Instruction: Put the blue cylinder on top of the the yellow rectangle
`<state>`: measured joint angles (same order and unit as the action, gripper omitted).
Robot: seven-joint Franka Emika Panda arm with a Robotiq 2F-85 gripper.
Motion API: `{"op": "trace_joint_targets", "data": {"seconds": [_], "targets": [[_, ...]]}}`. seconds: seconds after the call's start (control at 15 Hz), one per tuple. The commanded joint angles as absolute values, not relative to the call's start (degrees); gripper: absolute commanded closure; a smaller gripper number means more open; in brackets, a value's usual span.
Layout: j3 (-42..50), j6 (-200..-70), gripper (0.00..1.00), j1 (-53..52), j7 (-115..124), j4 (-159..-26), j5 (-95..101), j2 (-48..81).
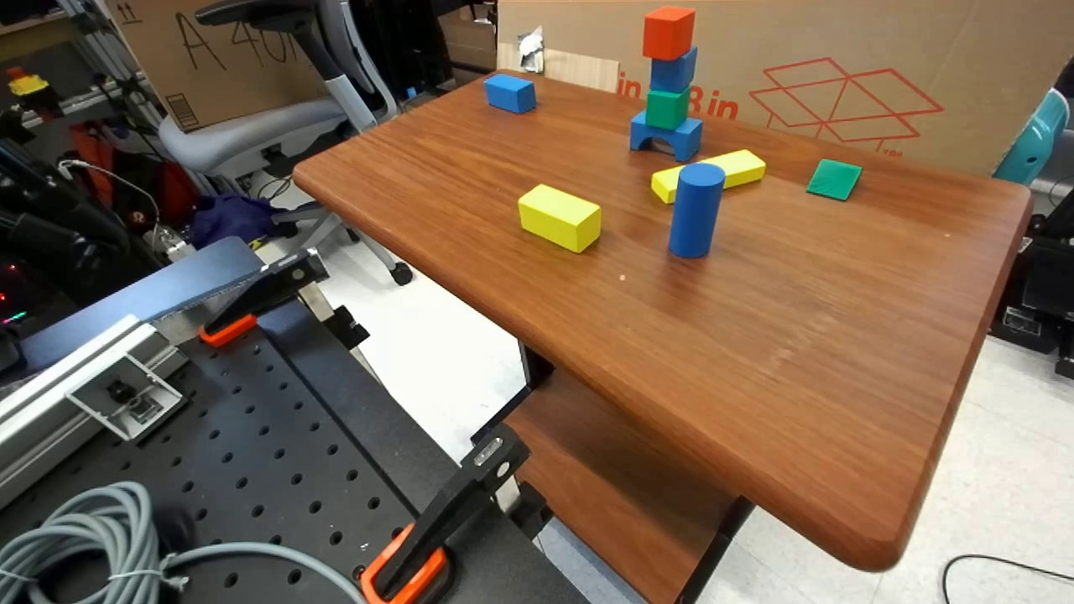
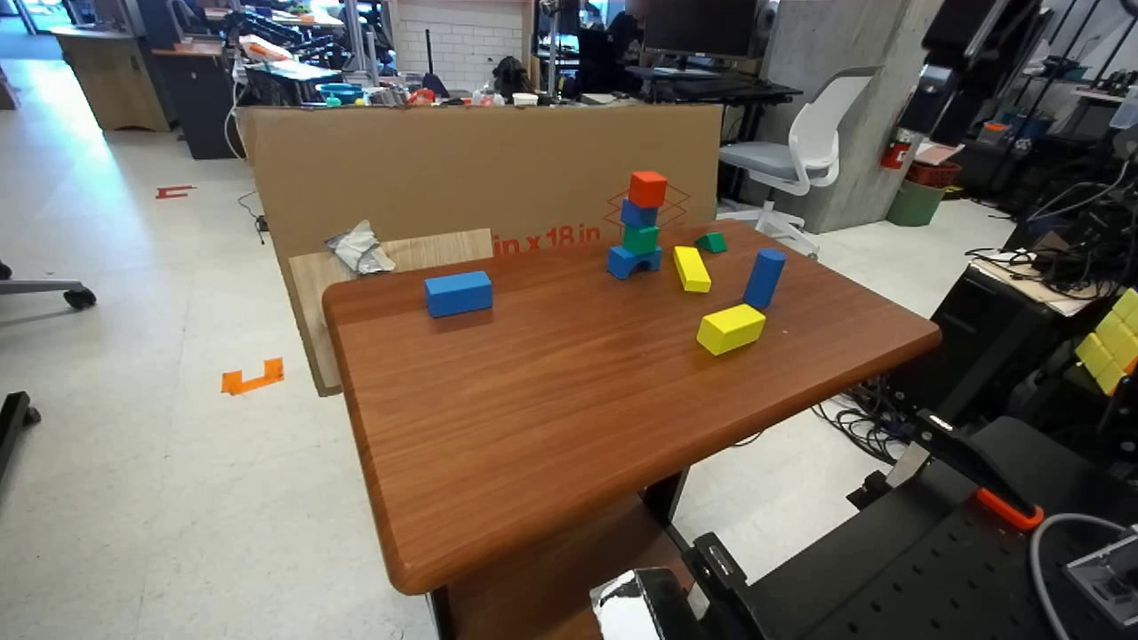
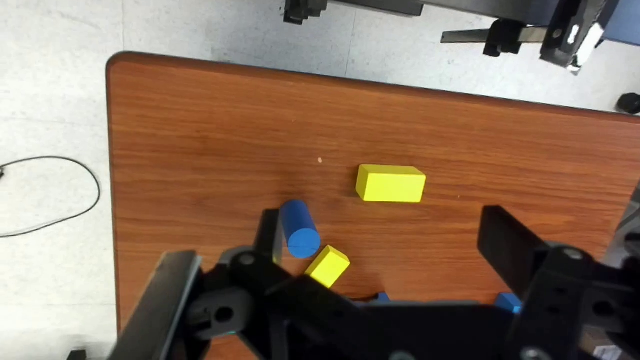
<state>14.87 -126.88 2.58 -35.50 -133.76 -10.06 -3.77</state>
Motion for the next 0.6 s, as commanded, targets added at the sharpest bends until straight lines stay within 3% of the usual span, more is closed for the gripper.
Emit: {"op": "trace_joint_targets", "data": {"seconds": [0.0,0.53], "targets": [[12.2,-131.0,0.0,4.2,-37.6,-131.8,-9.3,1.3],[9.4,-136.8,0.0,5.6,-36.5,-129.8,-6.7,8.8]]}}
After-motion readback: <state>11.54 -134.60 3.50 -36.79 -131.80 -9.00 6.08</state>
